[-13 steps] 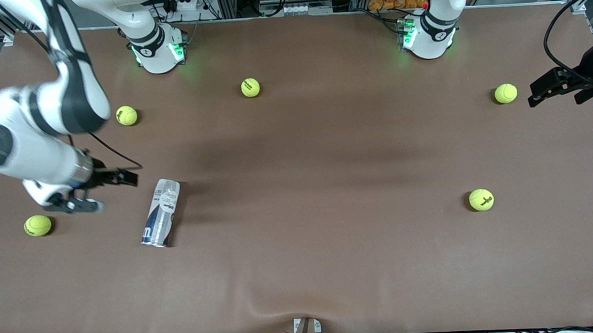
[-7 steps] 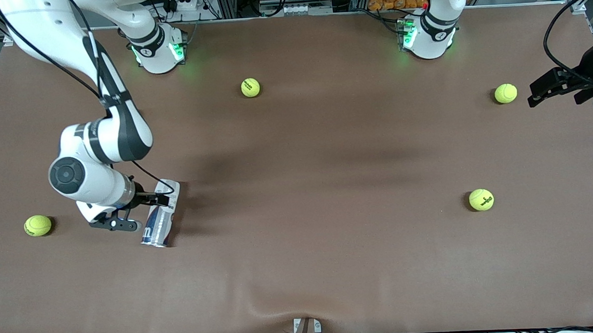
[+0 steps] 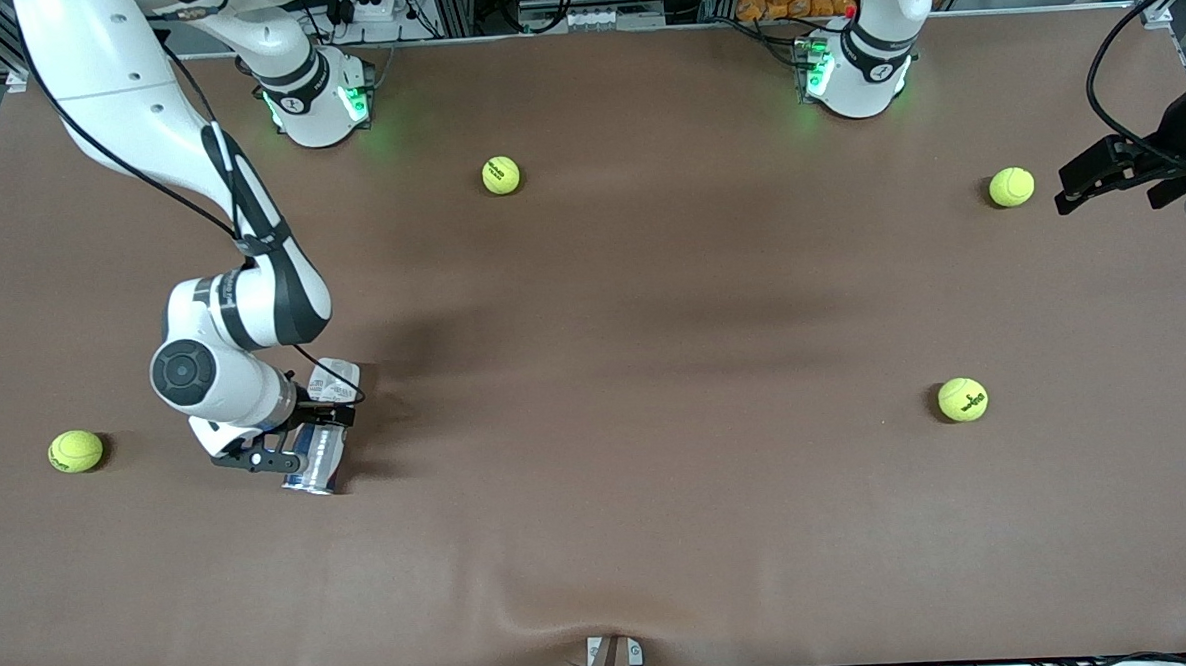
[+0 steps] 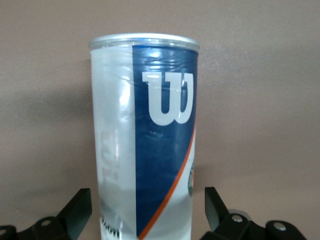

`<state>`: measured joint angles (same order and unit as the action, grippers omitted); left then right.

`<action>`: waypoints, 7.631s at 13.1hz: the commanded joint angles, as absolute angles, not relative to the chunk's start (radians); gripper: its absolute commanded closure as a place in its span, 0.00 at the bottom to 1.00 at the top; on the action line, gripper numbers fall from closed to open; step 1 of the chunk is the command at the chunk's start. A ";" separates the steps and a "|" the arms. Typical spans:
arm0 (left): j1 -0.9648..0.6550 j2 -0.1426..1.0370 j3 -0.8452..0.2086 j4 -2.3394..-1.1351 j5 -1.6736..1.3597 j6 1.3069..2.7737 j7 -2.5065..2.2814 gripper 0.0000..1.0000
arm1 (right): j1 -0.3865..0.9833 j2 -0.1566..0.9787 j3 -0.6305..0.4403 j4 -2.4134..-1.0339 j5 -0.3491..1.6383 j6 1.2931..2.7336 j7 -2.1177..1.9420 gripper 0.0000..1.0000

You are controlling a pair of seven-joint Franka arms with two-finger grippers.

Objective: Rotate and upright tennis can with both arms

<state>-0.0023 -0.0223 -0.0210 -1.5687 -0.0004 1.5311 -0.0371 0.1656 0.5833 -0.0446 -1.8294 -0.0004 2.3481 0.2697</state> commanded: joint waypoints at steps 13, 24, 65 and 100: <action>0.005 -0.025 -0.021 -1.572 -0.020 1.536 -0.012 0.00 | 0.475 0.569 -0.040 -1.582 -0.242 2.148 0.162 0.24; 0.003 -0.020 -0.023 -1.583 -0.029 1.536 0.025 0.00 | 0.926 0.719 -0.040 -1.551 -0.342 2.464 -0.388 0.23; -0.017 0.164 -0.103 -2.388 -1.239 1.976 0.713 0.00 | 0.379 -0.006 -0.384 -1.610 -0.060 1.598 -0.121 0.00; -0.163 0.520 -0.250 -2.361 -1.790 2.013 1.071 1.00 | 0.164 -0.058 -0.181 -1.707 -0.012 1.668 -0.121 0.00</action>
<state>-0.1622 0.5106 -0.2440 -2.3734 -1.7724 2.0012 1.0404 0.1909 -0.0432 -0.1965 -1.7108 -0.0172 1.6941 -0.1103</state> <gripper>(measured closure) 0.436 0.000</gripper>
